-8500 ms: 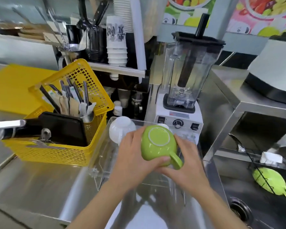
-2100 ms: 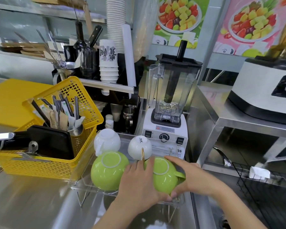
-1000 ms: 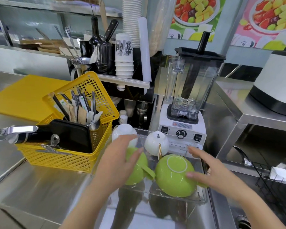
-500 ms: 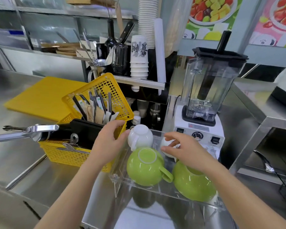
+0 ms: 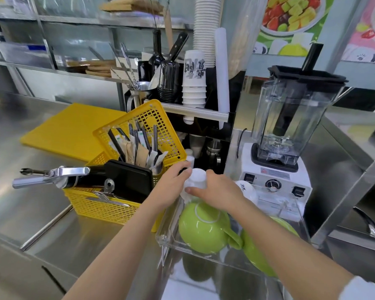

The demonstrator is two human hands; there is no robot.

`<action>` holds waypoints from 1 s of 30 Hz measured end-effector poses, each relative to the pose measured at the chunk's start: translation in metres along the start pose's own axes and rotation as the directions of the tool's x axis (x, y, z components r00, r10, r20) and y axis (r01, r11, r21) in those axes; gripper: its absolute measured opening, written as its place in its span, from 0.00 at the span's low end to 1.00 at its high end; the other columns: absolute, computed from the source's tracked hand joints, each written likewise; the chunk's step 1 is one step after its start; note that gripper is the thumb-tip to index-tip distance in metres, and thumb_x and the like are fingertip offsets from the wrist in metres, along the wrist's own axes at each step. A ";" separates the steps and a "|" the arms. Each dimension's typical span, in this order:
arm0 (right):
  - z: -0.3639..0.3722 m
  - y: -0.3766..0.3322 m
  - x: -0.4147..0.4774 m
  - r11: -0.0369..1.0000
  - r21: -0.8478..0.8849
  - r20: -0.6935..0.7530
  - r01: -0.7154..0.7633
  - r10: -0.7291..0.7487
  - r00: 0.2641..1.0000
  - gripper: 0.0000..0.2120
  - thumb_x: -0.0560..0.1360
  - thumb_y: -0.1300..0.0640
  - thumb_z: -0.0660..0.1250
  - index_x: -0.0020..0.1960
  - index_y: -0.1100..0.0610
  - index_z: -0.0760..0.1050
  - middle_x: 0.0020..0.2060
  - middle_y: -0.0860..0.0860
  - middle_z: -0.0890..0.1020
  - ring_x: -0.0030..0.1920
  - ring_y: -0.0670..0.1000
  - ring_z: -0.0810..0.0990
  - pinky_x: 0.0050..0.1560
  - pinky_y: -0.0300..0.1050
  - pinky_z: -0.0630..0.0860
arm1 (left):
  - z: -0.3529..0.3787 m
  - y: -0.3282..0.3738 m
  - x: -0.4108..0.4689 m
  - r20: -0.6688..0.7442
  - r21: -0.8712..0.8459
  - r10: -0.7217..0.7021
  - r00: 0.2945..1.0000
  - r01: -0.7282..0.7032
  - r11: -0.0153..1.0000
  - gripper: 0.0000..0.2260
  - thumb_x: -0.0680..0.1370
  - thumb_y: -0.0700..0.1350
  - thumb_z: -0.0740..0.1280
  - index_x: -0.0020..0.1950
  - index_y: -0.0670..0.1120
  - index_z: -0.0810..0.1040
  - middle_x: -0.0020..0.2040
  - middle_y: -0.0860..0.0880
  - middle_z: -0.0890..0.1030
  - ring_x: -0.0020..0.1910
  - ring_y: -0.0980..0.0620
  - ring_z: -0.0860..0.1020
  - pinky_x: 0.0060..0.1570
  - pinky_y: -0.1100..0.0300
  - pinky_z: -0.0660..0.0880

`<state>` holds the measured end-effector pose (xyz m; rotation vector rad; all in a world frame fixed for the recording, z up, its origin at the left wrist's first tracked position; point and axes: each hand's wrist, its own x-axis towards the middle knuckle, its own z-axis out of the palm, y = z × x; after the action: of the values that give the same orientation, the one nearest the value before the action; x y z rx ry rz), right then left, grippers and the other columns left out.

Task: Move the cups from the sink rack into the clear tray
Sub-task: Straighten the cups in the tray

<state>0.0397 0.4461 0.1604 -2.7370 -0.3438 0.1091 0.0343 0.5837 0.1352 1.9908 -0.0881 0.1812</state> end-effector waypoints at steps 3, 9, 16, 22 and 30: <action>0.004 -0.005 0.004 1.000 -0.025 0.005 -0.015 0.015 1.000 0.35 0.68 0.34 0.63 0.63 0.59 0.64 0.57 0.57 0.77 0.58 0.59 0.76 0.43 0.49 0.68 | 0.008 -0.003 0.005 0.035 -0.040 -0.049 0.998 0.050 0.998 0.11 0.81 0.47 0.56 0.61 0.48 0.72 0.58 0.52 0.73 0.58 0.54 0.70 0.59 0.56 0.66; 0.015 -0.008 0.009 0.993 -0.117 -0.064 -0.001 -0.007 0.998 0.38 0.65 0.35 0.66 0.62 0.62 0.64 0.55 0.57 0.79 0.55 0.59 0.78 0.48 0.51 0.70 | 0.013 -0.007 0.007 0.018 -0.096 -0.043 0.999 0.045 0.994 0.10 0.81 0.48 0.56 0.58 0.49 0.72 0.56 0.51 0.74 0.56 0.55 0.71 0.55 0.59 0.65; 0.022 -0.005 0.017 0.999 -0.020 0.002 -0.031 0.031 1.000 0.42 0.65 0.42 0.69 0.69 0.61 0.56 0.61 0.60 0.74 0.60 0.61 0.74 0.51 0.53 0.72 | 0.013 -0.008 0.003 -0.001 -0.083 -0.009 1.000 0.009 0.997 0.11 0.80 0.52 0.56 0.57 0.50 0.73 0.49 0.54 0.75 0.48 0.57 0.73 0.45 0.59 0.69; 0.010 0.007 0.019 0.993 0.113 0.126 0.030 -0.045 0.991 0.34 0.65 0.46 0.72 0.63 0.57 0.61 0.54 0.58 0.73 0.52 0.59 0.75 0.44 0.49 0.73 | 0.010 -0.008 -0.001 -0.046 0.002 0.039 0.998 -0.039 0.999 0.09 0.80 0.50 0.57 0.54 0.48 0.72 0.53 0.45 0.76 0.50 0.52 0.72 0.47 0.63 0.68; 0.006 0.014 0.021 0.978 0.193 0.175 0.084 -0.119 0.977 0.36 0.66 0.53 0.71 0.67 0.58 0.57 0.52 0.59 0.73 0.46 0.56 0.73 0.37 0.46 0.69 | 0.011 -0.017 -0.003 -0.010 0.115 0.085 0.996 -0.083 0.990 0.16 0.80 0.42 0.58 0.68 0.45 0.67 0.64 0.50 0.70 0.61 0.55 0.67 0.60 0.62 0.62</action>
<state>0.0623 0.4414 0.1488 -2.5258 -0.4987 0.3523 0.0348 0.5808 0.1148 2.1017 -0.1555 0.2606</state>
